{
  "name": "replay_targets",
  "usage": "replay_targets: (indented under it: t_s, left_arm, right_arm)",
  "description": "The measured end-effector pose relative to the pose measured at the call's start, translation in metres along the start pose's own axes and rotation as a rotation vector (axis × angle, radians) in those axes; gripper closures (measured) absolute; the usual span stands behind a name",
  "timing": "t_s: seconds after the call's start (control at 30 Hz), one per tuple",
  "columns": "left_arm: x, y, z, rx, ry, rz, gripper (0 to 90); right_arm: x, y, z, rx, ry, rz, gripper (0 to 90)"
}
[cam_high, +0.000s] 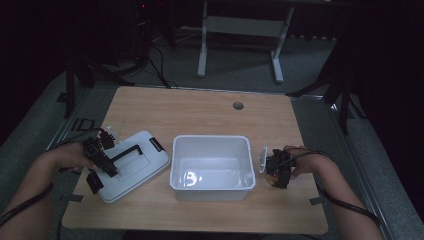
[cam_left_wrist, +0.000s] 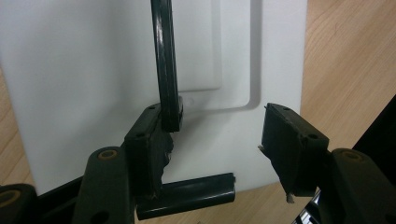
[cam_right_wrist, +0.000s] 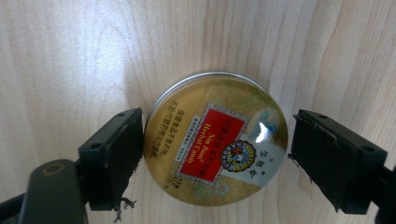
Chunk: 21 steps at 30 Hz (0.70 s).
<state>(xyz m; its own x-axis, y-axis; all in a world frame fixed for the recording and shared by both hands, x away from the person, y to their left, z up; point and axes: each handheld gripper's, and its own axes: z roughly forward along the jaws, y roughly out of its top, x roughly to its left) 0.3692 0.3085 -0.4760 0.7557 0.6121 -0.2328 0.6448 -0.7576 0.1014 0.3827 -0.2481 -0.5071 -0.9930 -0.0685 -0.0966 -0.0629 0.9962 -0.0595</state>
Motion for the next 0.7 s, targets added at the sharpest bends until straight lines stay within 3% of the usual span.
replay_targets:
  t_s: [0.27,0.47,0.7]
  left_arm:
    - [0.0,0.0,-0.002,0.001,0.003,0.0,40.8]
    - [-0.001,0.001,-0.003,0.0,0.005,0.006,40.8]
    - [-0.002,0.001,-0.005,-0.001,0.011,0.003,41.0]
  right_arm:
    - [-0.003,0.002,0.011,0.015,0.026,0.009,19.7]
    - [-0.002,0.002,0.007,0.02,0.041,0.009,20.3]
    - [0.003,0.0,-0.019,0.001,0.014,0.026,20.3]
